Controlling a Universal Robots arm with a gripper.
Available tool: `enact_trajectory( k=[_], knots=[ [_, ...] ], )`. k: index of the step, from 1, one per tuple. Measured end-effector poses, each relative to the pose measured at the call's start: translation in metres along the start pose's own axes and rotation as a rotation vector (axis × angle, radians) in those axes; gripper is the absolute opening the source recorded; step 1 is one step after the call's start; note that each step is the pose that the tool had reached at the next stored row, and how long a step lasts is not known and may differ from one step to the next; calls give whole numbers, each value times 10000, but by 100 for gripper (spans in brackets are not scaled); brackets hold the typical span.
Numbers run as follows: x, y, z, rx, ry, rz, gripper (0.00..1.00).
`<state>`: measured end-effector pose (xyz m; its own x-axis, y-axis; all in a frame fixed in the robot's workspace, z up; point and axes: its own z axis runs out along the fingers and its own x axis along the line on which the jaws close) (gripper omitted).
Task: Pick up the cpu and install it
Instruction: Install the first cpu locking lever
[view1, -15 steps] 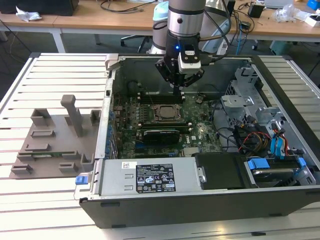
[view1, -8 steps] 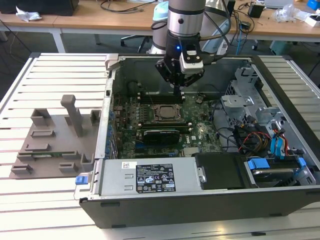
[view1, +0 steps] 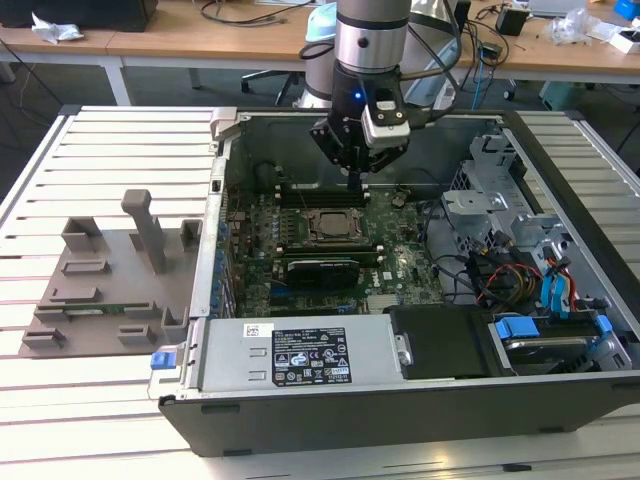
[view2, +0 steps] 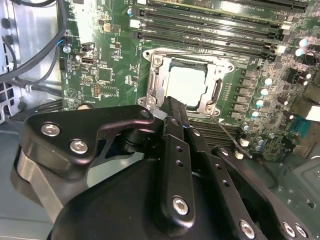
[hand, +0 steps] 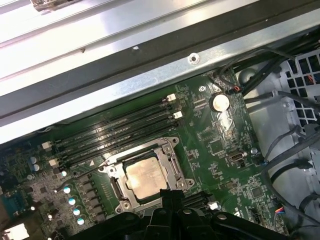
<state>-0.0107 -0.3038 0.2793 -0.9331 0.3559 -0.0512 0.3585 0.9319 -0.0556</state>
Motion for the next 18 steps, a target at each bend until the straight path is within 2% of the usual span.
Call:
enact_trajectory(
  k=[18],
  knots=[
    [0,0,0,-44,-47,-852,11]
  ],
)
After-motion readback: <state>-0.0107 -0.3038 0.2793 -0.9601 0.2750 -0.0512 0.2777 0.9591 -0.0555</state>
